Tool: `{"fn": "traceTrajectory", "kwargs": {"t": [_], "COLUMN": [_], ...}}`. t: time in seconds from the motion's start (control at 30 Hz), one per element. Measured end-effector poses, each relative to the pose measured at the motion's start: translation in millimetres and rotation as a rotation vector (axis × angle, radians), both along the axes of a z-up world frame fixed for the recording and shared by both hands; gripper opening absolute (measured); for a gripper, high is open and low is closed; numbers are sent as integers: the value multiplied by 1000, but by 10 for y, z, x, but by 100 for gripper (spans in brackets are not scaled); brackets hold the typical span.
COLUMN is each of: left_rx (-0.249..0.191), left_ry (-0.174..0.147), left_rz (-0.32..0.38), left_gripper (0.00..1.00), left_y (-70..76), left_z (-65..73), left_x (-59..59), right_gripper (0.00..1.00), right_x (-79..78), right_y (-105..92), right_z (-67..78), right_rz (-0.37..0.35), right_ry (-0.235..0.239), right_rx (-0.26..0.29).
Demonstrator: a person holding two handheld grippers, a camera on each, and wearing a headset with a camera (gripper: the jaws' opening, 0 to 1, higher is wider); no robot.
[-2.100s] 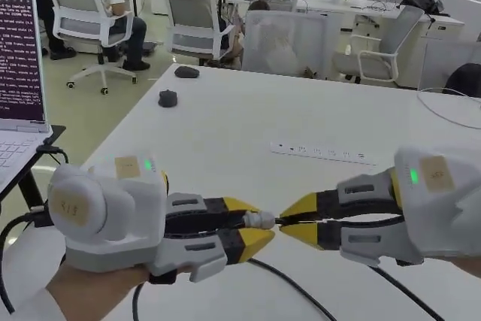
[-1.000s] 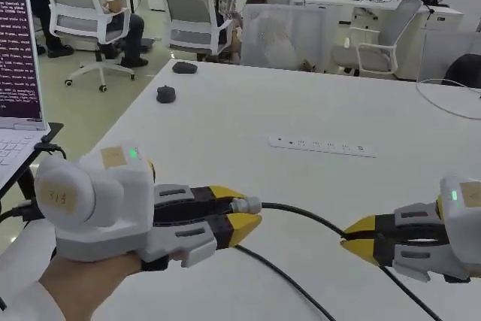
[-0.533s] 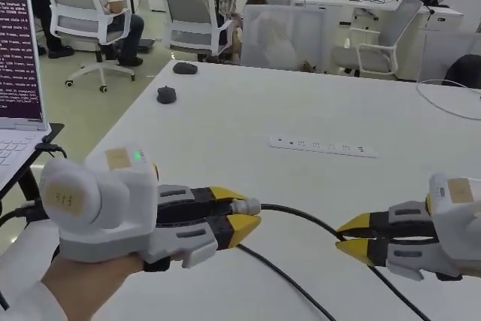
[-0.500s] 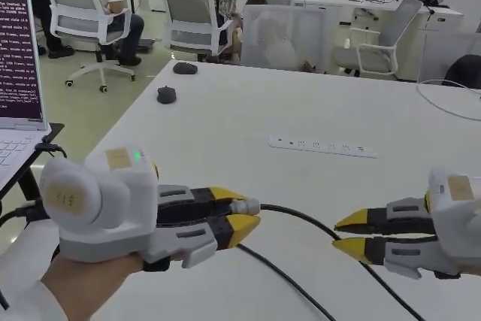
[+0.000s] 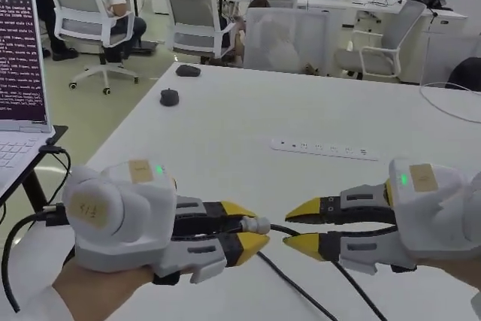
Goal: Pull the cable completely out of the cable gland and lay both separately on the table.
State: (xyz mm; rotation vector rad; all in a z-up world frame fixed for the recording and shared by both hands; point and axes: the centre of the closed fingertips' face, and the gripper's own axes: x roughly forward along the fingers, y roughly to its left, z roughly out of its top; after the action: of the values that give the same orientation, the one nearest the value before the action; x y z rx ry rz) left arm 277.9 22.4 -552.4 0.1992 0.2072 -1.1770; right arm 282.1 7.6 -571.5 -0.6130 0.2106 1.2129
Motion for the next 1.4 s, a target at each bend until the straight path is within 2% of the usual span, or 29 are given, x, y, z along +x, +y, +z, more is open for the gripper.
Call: {"fn": "traceTrajectory", "kwargs": {"t": [0.1, 0.23, 0.37, 0.7, 0.87, 1.07, 1.27, 1.4], "left_rx": [-1, -20, -15, -1, -23, -27, -35, -48], "left_ry": [-2, 5, 9, 14, 33, 38, 46, 59], "left_rz": [-8, -13, -12, 0, 32, 44, 60, 71], "left_gripper": [16, 16, 16, 16, 16, 16, 16, 16], "left_y": [-7, -9, -7, 33, 93, 103, 139, 155], "left_z": [1, 31, 17, 4, 26, 27, 38, 46], "left_x": [-11, -13, -9, 15, 78, 95, 128, 148], "right_gripper": [11, 9, 4, 3, 3, 3, 3, 3], "right_x": [-22, -25, -14, 18, 99, 148, 173, 153], "right_y": [20, 28, 43, 51, -61, -258, -502, -610], "right_z": [-80, -117, -168, -188, -214, -319, -432, -456], "right_rz": [21, 28, 33, 36, -10, -58, -126, -151], "right_ry": [10, 20, 20, 31, 47, 68, 94, 107], "right_rx": [-31, -41, -58, -61, -45, -64, -78, -75]}}
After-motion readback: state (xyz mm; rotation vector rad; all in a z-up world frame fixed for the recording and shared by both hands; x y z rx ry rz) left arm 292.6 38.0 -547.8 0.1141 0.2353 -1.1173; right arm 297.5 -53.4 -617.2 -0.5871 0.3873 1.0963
